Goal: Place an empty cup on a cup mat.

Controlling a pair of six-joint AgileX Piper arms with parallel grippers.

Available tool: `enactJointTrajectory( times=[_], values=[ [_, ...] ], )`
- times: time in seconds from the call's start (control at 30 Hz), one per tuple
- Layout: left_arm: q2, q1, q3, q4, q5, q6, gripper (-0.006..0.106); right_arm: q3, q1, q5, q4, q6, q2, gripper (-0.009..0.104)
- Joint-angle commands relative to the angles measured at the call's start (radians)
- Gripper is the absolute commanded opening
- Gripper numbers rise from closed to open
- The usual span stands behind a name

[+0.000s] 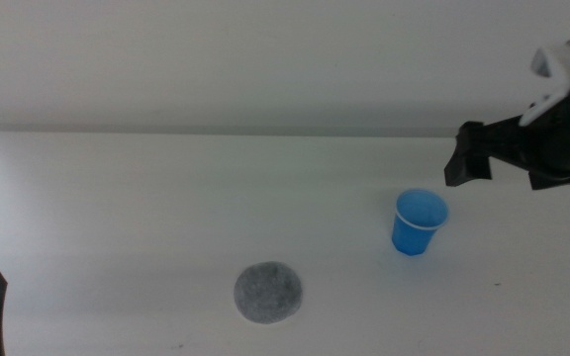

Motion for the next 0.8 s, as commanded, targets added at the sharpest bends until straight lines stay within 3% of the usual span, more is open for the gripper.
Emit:
enactJointTrajectory(
  times=[0.0, 0.37, 0.77],
  values=[
    [-0.042, -0.008, 0.041, 0.000, -0.012, 0.000, 0.094, -0.027, -0.008, 0.011, -0.008, 0.016, 0.052, 0.093],
    [-0.042, -0.008, 0.041, 0.000, -0.012, 0.000, 0.094, -0.030, -0.008, -0.018, -0.020, 0.060, 0.204, 0.093],
    [-0.042, -0.008, 0.041, 0.000, -0.012, 0.000, 0.094, -0.030, -0.008, -0.109, -0.094, 0.180, 0.251, 0.093]
  ],
)
